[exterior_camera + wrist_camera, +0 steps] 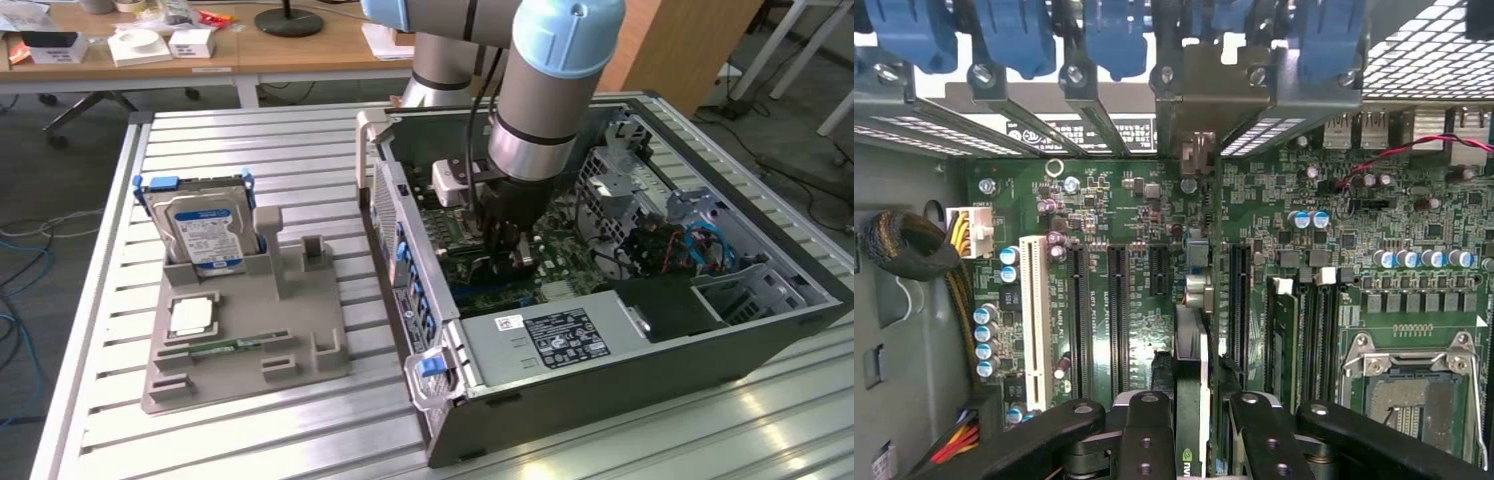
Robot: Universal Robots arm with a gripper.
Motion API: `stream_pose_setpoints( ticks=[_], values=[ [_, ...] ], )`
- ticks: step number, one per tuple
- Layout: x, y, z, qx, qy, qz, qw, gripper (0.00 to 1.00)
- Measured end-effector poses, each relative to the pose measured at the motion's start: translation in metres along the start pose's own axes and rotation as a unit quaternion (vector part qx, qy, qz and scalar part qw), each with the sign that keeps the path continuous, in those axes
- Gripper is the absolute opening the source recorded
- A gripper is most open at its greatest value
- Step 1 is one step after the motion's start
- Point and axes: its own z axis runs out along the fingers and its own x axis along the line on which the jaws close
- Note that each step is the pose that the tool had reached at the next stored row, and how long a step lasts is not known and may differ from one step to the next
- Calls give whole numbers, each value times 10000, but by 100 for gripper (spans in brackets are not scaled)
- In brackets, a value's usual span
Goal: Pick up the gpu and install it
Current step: 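Insert the gpu into the slot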
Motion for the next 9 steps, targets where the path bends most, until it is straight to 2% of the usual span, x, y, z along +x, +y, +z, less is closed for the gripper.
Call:
stream_pose_setpoints(
  ticks=[9],
  values=[
    [-12,3,-2,-1,5,-1,10000,26]
  ],
)
